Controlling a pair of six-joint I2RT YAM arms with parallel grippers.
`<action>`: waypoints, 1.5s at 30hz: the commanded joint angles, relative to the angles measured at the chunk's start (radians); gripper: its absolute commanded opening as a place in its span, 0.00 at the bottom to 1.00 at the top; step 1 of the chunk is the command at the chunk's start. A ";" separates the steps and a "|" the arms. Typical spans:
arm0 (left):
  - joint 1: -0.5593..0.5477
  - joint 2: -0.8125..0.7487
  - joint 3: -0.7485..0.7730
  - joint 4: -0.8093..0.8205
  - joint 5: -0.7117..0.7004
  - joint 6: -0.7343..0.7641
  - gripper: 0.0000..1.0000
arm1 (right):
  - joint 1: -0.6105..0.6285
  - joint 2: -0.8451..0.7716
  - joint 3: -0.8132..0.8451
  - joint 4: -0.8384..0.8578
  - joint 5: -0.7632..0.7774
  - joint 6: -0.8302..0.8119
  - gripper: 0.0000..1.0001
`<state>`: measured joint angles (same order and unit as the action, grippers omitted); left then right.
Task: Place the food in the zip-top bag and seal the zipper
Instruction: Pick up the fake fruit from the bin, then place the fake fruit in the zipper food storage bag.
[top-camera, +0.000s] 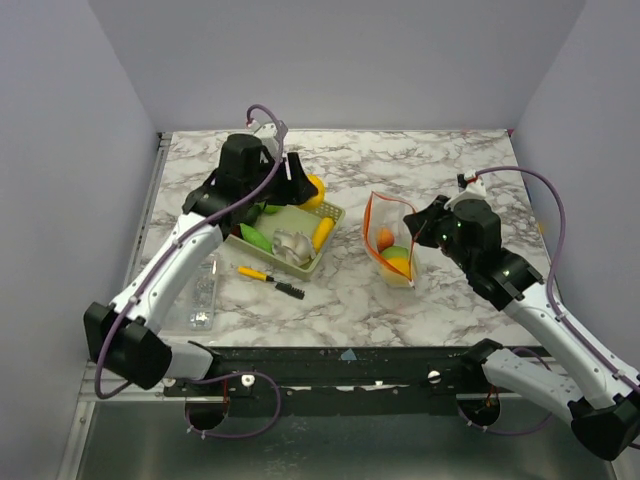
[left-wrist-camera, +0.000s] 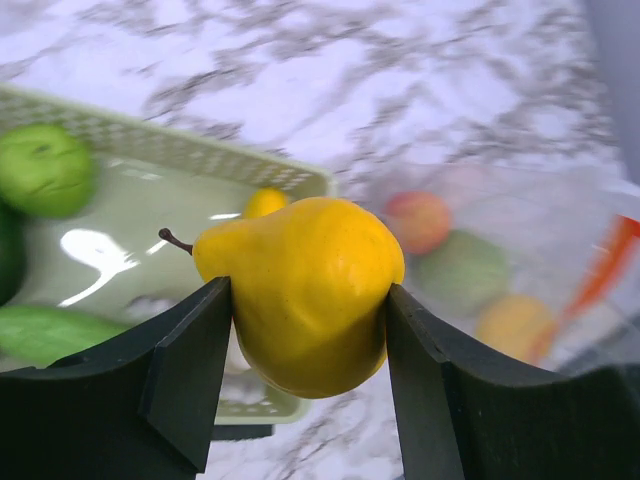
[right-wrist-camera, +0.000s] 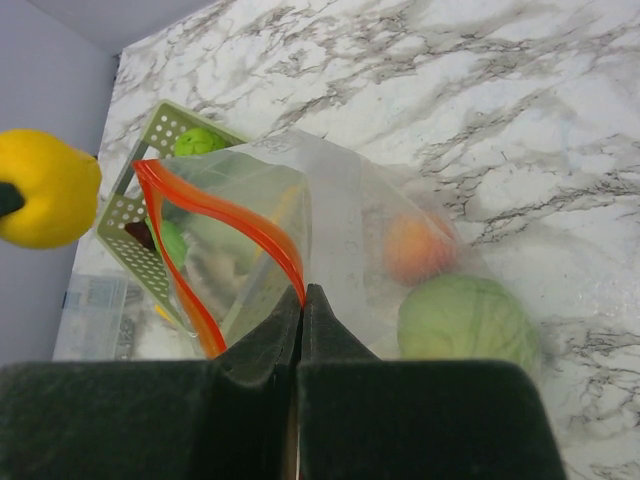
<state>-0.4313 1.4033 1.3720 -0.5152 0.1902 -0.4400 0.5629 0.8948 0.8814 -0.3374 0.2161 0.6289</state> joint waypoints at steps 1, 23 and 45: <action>-0.042 -0.150 -0.148 0.395 0.419 -0.128 0.02 | 0.004 0.010 0.010 0.021 -0.025 0.003 0.01; -0.314 0.066 -0.115 0.469 0.508 -0.038 0.06 | 0.004 -0.013 0.038 0.022 -0.030 0.010 0.01; -0.343 -0.003 -0.037 0.164 0.047 0.048 0.72 | 0.004 -0.014 0.029 0.020 -0.021 0.009 0.01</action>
<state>-0.7727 1.4574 1.3823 -0.3382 0.2947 -0.3920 0.5629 0.8948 0.8856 -0.3317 0.1963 0.6304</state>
